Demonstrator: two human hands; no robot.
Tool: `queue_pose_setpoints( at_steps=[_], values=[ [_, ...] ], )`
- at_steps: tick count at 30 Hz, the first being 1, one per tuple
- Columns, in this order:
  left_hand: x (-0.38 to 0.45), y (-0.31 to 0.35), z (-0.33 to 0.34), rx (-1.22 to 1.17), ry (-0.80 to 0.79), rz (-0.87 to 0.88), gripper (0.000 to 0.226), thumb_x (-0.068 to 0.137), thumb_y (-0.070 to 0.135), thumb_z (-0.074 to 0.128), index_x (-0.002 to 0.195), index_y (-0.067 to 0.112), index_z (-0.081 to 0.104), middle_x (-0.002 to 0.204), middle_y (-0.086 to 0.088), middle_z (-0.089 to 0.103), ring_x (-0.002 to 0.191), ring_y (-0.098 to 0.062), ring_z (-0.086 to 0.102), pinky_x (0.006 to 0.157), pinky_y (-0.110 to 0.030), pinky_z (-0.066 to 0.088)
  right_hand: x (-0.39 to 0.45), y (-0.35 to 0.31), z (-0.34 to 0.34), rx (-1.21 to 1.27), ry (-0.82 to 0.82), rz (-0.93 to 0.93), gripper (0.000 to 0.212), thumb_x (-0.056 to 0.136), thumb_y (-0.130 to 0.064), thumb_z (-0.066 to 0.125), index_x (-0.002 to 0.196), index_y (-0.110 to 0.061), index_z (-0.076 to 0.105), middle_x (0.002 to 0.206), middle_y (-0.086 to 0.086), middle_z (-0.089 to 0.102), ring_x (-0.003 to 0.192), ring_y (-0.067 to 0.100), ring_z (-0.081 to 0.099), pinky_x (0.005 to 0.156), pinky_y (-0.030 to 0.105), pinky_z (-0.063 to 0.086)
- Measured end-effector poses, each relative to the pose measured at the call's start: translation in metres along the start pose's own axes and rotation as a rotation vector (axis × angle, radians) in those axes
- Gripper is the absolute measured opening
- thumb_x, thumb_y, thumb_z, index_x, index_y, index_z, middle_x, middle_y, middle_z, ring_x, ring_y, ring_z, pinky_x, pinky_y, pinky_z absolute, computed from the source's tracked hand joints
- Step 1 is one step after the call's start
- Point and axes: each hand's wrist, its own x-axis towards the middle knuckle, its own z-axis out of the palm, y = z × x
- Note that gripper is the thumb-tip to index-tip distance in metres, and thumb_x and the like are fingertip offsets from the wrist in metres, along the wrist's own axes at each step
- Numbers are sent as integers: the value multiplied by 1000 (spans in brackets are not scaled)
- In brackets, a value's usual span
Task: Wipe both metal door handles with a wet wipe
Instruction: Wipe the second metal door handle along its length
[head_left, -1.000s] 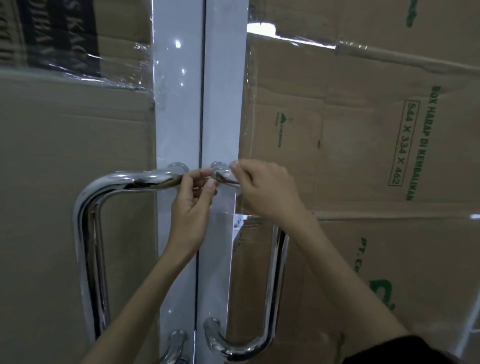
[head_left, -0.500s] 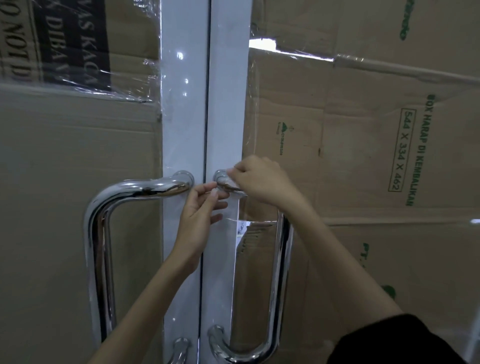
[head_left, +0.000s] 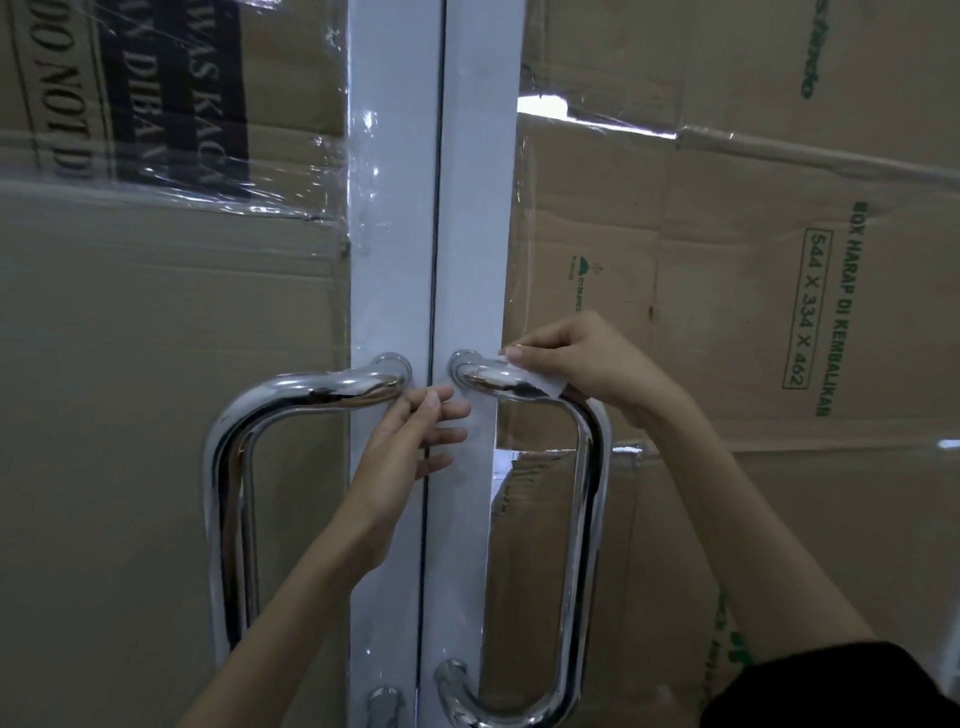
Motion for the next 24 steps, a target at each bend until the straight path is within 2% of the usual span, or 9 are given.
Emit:
queue_pose_setpoints(
  at_steps=[2,4,9,12,14,17,19,22,24],
  values=[
    [1,0,-1,-17,-10,-9,25,99,29,39,112,24,60,108,4,69,95,-13,65,81,-25,52,6,-13,12,-142,-47,6,48,92,-39,56,53,-12,51,52,1,40,50,12,34,58,28,28],
    [2,-1,-1,-23,-18,-16,26,100,30,39,114,24,60,107,4,70,96,-13,65,80,-24,51,13,-25,18,-244,-89,41,52,97,-46,43,55,-16,33,53,0,30,48,14,27,55,29,23],
    [2,-3,-3,-39,-19,-33,26,100,31,38,115,24,59,108,4,70,96,-13,65,79,-24,50,16,-32,13,-230,-205,148,52,100,-47,31,63,-14,43,65,-2,44,59,12,42,74,31,36],
    [3,-5,-5,-50,-15,-30,26,100,31,38,114,24,60,108,2,70,96,-14,65,80,-25,50,1,-26,8,-278,-175,86,60,98,-52,31,94,-3,66,99,7,68,92,22,62,94,37,44],
    [3,-7,-8,-50,-13,-31,27,100,31,38,114,24,60,109,1,69,98,-15,65,83,-27,51,-4,-23,11,-308,-150,67,58,97,-54,31,116,-10,64,123,10,63,112,25,58,102,41,42],
    [3,-8,-8,-62,-9,-38,28,100,31,38,115,22,59,110,0,69,98,-16,65,86,-29,51,2,-27,23,-390,-149,49,51,99,-54,26,130,-26,56,132,3,59,123,25,50,105,40,38],
    [4,-9,-6,-69,-12,-53,28,100,31,37,116,22,59,111,0,69,100,-17,65,86,-29,51,10,-28,31,-449,-135,49,51,99,-53,24,131,-28,54,129,4,60,123,28,50,103,42,38],
    [4,-9,-6,-77,-21,-70,29,101,30,37,117,21,58,112,-1,69,101,-18,66,86,-29,51,7,-20,34,-490,-73,7,51,99,-54,22,121,-29,60,91,-4,65,101,26,57,91,40,45],
    [3,-9,-9,-89,-16,-70,30,101,30,37,119,20,58,111,0,69,98,-16,66,84,-29,51,-5,-11,31,-504,-22,-84,52,98,-56,23,119,-27,61,94,-5,68,100,23,60,90,42,47]
  ],
)
